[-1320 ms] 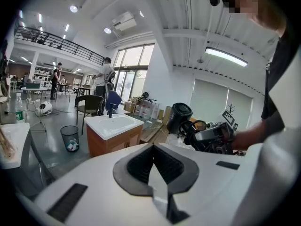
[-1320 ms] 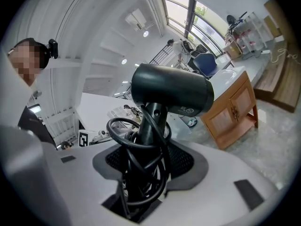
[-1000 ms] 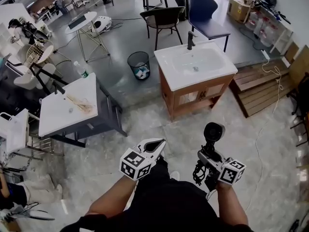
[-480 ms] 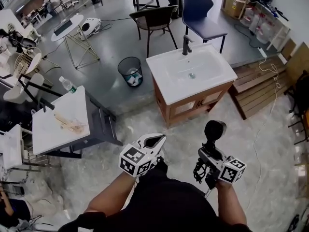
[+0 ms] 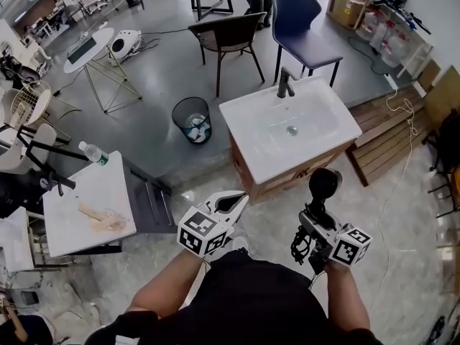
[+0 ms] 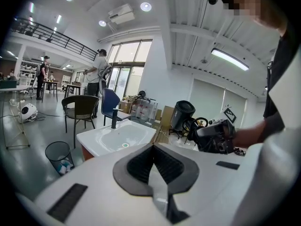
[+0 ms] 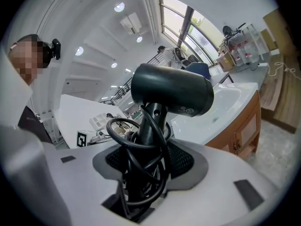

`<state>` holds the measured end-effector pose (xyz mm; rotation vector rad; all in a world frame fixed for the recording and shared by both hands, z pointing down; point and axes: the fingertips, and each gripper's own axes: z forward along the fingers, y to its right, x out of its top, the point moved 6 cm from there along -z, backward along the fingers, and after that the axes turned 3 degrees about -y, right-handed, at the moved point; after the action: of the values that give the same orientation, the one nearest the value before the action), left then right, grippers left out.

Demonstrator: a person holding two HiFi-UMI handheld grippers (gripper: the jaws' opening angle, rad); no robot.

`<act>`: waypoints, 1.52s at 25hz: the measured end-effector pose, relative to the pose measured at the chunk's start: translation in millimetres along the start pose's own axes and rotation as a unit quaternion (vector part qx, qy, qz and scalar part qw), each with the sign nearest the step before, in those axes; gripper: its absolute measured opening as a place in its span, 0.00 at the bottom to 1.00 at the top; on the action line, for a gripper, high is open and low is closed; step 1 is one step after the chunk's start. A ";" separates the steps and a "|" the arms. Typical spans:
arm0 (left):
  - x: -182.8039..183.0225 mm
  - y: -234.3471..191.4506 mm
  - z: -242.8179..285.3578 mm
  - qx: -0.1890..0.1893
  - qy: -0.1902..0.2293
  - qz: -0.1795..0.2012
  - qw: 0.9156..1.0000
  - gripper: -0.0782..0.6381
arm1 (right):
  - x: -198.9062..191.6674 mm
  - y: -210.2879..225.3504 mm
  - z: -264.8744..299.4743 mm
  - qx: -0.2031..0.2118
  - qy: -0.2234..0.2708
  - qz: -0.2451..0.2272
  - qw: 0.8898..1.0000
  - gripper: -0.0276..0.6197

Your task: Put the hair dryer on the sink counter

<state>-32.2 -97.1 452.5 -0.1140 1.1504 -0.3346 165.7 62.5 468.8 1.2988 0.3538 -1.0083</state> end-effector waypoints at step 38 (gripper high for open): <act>73.0 -131.8 116.0 0.184 0.023 -0.090 0.978 0.11 | 157.9 152.8 194.1 0.105 -0.165 -0.048 0.979 0.36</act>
<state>73.3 -254.3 470.1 0.1175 1.1088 -0.7089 312.1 -188.7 506.5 1.2829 0.0556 -1.3487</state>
